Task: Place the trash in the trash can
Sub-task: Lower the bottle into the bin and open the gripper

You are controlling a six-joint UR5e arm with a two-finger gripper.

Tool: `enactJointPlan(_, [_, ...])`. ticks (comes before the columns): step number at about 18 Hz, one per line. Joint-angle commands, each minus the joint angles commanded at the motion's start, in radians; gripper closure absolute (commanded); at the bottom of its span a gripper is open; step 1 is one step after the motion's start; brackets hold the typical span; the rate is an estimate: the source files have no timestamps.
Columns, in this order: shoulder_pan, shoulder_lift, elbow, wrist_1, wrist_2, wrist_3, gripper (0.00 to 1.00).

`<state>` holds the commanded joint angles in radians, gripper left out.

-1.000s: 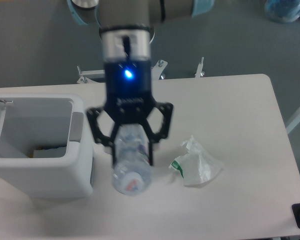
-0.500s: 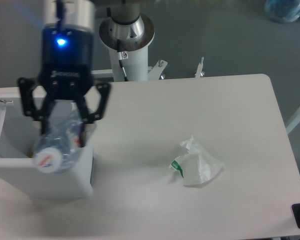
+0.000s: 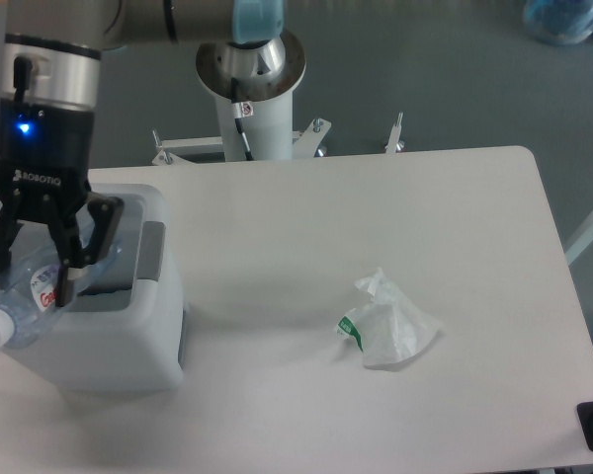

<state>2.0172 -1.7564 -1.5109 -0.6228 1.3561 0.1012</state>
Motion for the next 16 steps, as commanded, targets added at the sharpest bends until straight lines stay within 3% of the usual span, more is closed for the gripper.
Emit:
enactJointPlan(4, [-0.005,0.018,-0.037,0.0,-0.002,-0.002,0.33])
enactJointPlan(8, [-0.009,0.031,-0.058,0.002,-0.002,0.002,0.02])
enactJointPlan(13, [0.005,0.055,-0.054,-0.005,-0.002,0.012,0.0])
enactJointPlan(16, [0.067,0.086,-0.061,-0.009,0.008,0.017,0.0])
